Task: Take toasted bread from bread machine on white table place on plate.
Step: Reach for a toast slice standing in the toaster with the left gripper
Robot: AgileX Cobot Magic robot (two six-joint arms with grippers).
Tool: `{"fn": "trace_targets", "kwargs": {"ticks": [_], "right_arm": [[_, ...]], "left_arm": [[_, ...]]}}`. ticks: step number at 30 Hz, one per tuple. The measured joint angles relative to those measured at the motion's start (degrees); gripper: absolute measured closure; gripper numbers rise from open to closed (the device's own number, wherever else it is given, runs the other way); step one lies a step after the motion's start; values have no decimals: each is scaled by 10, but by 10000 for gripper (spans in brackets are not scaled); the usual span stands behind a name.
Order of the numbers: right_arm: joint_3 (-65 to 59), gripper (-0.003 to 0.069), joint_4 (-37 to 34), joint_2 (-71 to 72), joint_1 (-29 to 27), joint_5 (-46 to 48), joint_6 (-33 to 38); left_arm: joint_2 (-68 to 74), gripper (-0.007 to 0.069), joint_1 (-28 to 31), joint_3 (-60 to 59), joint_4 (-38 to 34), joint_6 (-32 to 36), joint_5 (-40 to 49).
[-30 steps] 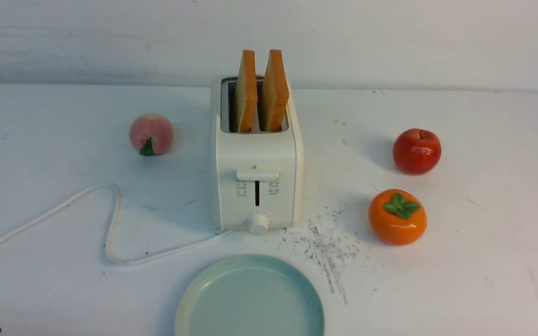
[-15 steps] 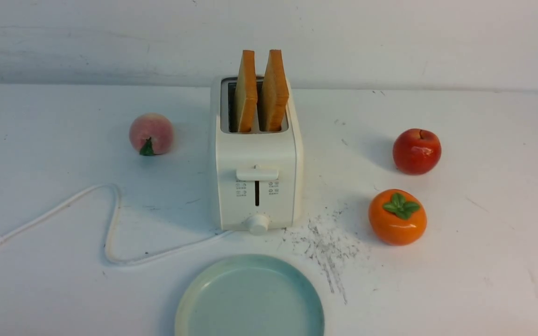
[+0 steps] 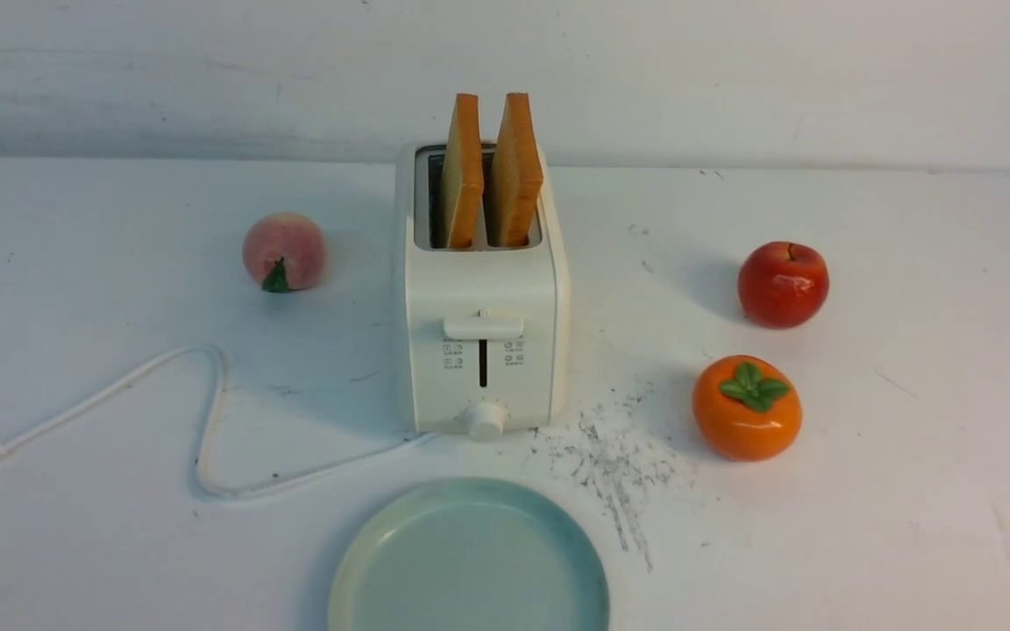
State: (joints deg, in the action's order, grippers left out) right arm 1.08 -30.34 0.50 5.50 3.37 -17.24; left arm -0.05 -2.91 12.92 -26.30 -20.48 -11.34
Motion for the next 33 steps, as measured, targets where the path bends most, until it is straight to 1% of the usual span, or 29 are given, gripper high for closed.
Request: {"fn": "trace_targets", "kwargs": {"ticks": [1, 2, 3, 4, 5, 6, 7, 8, 9, 10, 11, 13, 14, 16, 19, 22, 26, 27, 28, 29, 31, 33], "right_arm": [[14, 466, 10, 0, 0, 10, 6], [40, 484, 24, 0, 0, 33, 20], [45, 488, 26, 0, 0, 33, 23], [87, 530, 55, -6, 0, 84, 47], [110, 545, 65, -11, 0, 111, 60], [144, 580, 83, -27, 0, 147, 77], [155, 592, 89, -33, 0, 170, 83], [198, 639, 110, -64, 0, 225, 105], [219, 656, 120, -82, 0, 265, 113], [243, 668, 132, -107, 0, 306, 120], [247, 670, 136, -117, 0, 314, 121], [300, 673, 164, -191, 0, 429, 127], [312, 673, 171, -214, 0, 459, 129], [332, 671, 178, -268, 0, 521, 131], [342, 671, 178, -315, 0, 561, 132], [343, 667, 174, -349, 0, 577, 133], [345, 666, 169, -352, 0, 570, 133], [345, 666, 169, -352, 0, 570, 133], [345, 664, 169, -352, 0, 565, 133], [345, 662, 169, -352, 0, 562, 133], [346, 662, 166, -352, 0, 561, 133], [346, 661, 159, -352, 0, 560, 133]], "left_arm": [[6, 638, 0, 22, 9, 5, 17], [24, 638, 0, 49, 27, 10, 52], [28, 638, 0, 55, 29, 10, 59], [64, 638, 0, 103, 53, 14, 113], [91, 638, 0, 125, 62, 15, 146], [120, 638, 0, 151, 73, 16, 187], [132, 638, 0, 166, 79, 17, 214], [183, 638, 0, 201, 89, 21, 278], [217, 638, 0, 224, 94, 27, 324], [245, 638, 0, 241, 96, 33, 369], [251, 638, 0, 248, 97, 35, 378], [347, 638, 0, 288, 97, 60, 474], [373, 638, 0, 296, 96, 68, 494], [433, 638, 0, 311, 89, 96, 525], [492, 638, 0, 324, 61, 142, 537], [570, 638, 0, 360, -23, 232, 541], [635, 638, 0, 418, -121, 329, 541], [638, 638, 0, 421, -125, 329, 541], [658, 638, 0, 444, -147, 354, 543], [676, 638, 0, 468, -161, 364, 546], [698, 638, -1, 491, -167, 370, 552], [727, 638, -14, 526, -165, 375, 555]]}}
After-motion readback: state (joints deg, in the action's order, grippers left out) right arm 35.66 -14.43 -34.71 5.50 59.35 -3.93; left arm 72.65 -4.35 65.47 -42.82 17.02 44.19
